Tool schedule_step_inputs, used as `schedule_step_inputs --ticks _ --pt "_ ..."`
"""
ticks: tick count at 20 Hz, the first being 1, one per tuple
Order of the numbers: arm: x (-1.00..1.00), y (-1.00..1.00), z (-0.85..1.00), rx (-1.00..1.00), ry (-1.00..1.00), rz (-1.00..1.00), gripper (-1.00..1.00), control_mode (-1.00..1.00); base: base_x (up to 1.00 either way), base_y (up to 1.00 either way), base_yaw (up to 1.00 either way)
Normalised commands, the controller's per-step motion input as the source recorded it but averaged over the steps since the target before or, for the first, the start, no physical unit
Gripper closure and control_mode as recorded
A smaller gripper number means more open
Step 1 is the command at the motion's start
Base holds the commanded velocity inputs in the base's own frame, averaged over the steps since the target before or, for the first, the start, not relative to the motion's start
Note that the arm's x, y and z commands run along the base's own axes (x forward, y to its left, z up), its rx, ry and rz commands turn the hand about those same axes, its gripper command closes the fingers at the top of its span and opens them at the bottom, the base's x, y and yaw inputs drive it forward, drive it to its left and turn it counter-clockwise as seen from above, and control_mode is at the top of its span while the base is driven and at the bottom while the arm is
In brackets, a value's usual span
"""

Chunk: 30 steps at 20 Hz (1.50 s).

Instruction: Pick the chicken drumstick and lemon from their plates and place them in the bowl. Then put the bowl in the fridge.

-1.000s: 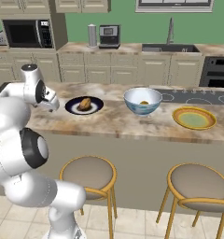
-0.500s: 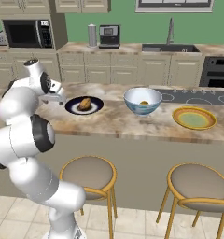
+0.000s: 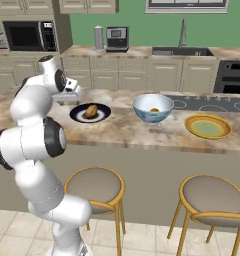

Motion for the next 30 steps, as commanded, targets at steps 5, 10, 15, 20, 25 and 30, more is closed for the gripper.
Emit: schedule_step_inputs --ticks 5,10,15,20,25,30 --pt "0.22 -0.56 -0.05 0.01 0.00 0.18 -1.00 -1.00 0.00 0.00 0.00" --pt "0.37 -0.24 -0.20 -0.01 0.00 -0.03 -1.00 -1.00 0.00 0.00 0.00" --pt "0.39 -0.11 -0.23 0.04 0.00 -0.12 -1.00 -1.00 0.00 0.00 0.00" --pt "0.33 0.11 -0.30 0.08 0.00 -0.18 -1.00 -1.00 0.00 0.00 0.00" --pt "0.19 0.10 -0.22 0.03 -0.01 -0.18 -1.00 -1.00 0.00 0.00 0.00" --pt "0.22 0.03 -0.25 -0.01 -0.11 -0.06 -1.00 -1.00 0.00 0.00 0.00"
